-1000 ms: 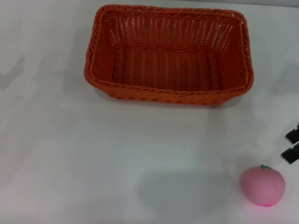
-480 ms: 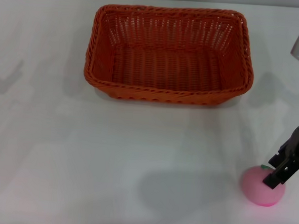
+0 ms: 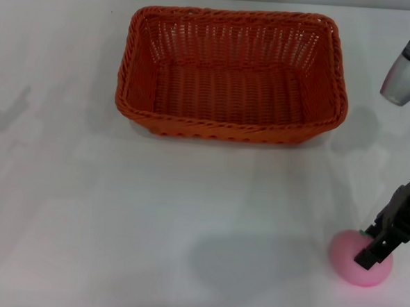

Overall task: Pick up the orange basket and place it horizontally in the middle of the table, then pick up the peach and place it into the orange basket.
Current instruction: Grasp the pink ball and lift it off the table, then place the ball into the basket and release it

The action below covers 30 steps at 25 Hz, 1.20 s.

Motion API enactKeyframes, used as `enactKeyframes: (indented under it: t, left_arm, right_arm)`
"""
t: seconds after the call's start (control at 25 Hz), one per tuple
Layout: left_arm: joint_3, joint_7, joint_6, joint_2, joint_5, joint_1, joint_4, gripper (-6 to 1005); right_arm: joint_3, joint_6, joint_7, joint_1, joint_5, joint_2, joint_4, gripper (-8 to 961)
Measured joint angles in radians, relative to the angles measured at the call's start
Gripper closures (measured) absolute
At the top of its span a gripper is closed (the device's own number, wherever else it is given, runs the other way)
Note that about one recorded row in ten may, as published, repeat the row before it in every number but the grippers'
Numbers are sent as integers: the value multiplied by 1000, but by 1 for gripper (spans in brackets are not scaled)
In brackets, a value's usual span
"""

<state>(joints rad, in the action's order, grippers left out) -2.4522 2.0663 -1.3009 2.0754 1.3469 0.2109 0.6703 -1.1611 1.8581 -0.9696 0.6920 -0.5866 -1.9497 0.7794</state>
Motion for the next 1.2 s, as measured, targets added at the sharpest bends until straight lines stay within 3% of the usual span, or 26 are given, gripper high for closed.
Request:
enactKeyframes:
  t: [0.24,0.68,1.0,1.2]
  left_arm:
    - [-1,0,0,1,0,-2,0,139]
    - [-1,0,-4,2,-9,-14,0,138]
    - [-2,-7,-25,2,-15,-20,6,139]
    - [-2,-9,-29,2,-28,-29,5,139]
  right_arm:
    - [-6,4,-37,3,1,-11,-6,369]
    - [-7,52,-104,20,-68,-22,1,598]
    - [-176,61,-149,66,-429,36,17,707]
    - [-203,61,-176,79,-632,72,68,748]
